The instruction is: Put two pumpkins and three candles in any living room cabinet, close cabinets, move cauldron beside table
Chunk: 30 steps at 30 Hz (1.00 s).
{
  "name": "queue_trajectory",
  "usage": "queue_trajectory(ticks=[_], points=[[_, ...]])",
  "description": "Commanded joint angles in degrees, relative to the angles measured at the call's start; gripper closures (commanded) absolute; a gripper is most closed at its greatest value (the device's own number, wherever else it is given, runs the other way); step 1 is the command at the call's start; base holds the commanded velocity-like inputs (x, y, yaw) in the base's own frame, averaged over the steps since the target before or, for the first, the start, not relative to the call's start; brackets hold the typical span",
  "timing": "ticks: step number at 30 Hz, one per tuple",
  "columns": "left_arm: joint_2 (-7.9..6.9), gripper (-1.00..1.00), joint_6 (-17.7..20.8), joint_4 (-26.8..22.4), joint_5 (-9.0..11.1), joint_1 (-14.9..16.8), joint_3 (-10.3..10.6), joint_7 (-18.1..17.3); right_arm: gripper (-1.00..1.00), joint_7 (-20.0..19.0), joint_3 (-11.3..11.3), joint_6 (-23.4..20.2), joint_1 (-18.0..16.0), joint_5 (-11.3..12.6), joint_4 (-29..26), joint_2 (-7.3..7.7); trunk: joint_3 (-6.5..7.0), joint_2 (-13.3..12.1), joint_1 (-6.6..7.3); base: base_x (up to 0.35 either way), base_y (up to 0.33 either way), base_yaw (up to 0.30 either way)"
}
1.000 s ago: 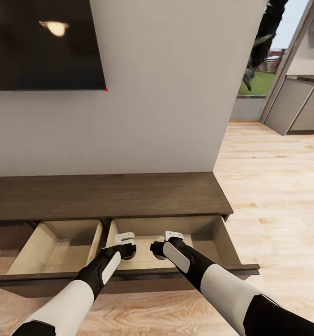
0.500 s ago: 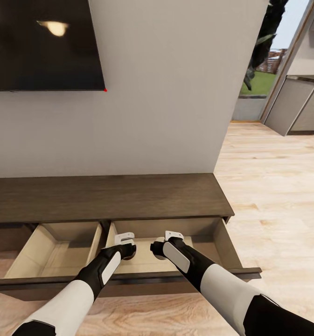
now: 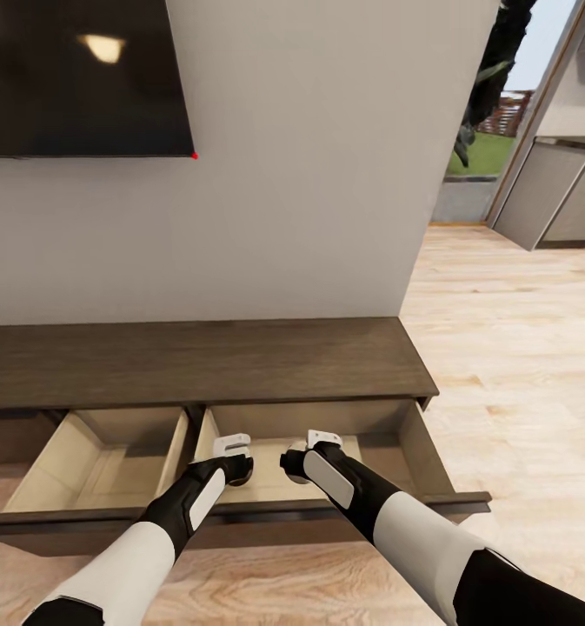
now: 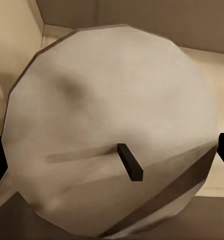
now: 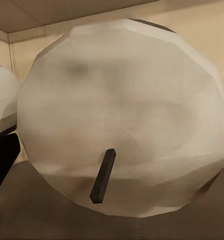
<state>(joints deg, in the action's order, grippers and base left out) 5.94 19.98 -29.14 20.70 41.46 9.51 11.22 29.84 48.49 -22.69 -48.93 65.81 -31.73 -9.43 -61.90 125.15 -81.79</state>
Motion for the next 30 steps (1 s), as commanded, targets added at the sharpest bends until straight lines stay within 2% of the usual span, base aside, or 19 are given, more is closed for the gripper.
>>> queue_trajectory(ticks=[1, 7, 22, 24, 28, 30], points=[[-0.05, 1.0, 0.2, -0.1, 0.5, 0.0, 0.4, 0.7, 1.0, 0.4, 0.3, -0.1, -0.1, 0.3, -0.1, 0.03, -0.23, 0.4, -0.21, 0.0, 0.0, 0.0], [-0.01, 1.0, 0.2, -0.1, 0.5, 0.0, 0.4, 0.7, 1.0, 0.4, 0.3, -0.1, -0.1, 0.3, -0.1, 0.0, -1.31, 2.8, -1.53, 0.0, 0.0, 0.0], [0.04, 1.0, 0.5, -0.4, 0.7, 0.0, 0.4, 0.5, 1.0, 0.4, 0.4, -0.1, -0.1, 0.3, -0.1, -0.06, -1.31, 2.8, -1.53, 0.0, 0.0, 0.0], [0.02, 1.0, 1.6, -0.5, 0.9, 0.1, 0.4, 0.5, 1.0, 0.4, 0.4, -0.1, -0.1, 0.3, -0.1, -0.03, -1.31, 2.8, -1.53, 0.0, 0.0, 0.0], [-0.04, 1.0, 7.3, -0.8, 1.1, 0.1, 0.2, 0.3, 1.0, 0.4, 0.4, -0.1, -0.1, 0.3, -0.1, -0.04, -1.31, 2.8, -1.53, 0.0, 0.0, 0.0], [-0.04, 1.0, 8.3, -0.9, 1.1, 0.1, 0.1, 0.3, 1.0, 0.4, 0.4, -0.1, -0.1, 0.3, -0.1, -0.05, -1.31, 2.8, -1.53, 0.0, 0.0, 0.0]])
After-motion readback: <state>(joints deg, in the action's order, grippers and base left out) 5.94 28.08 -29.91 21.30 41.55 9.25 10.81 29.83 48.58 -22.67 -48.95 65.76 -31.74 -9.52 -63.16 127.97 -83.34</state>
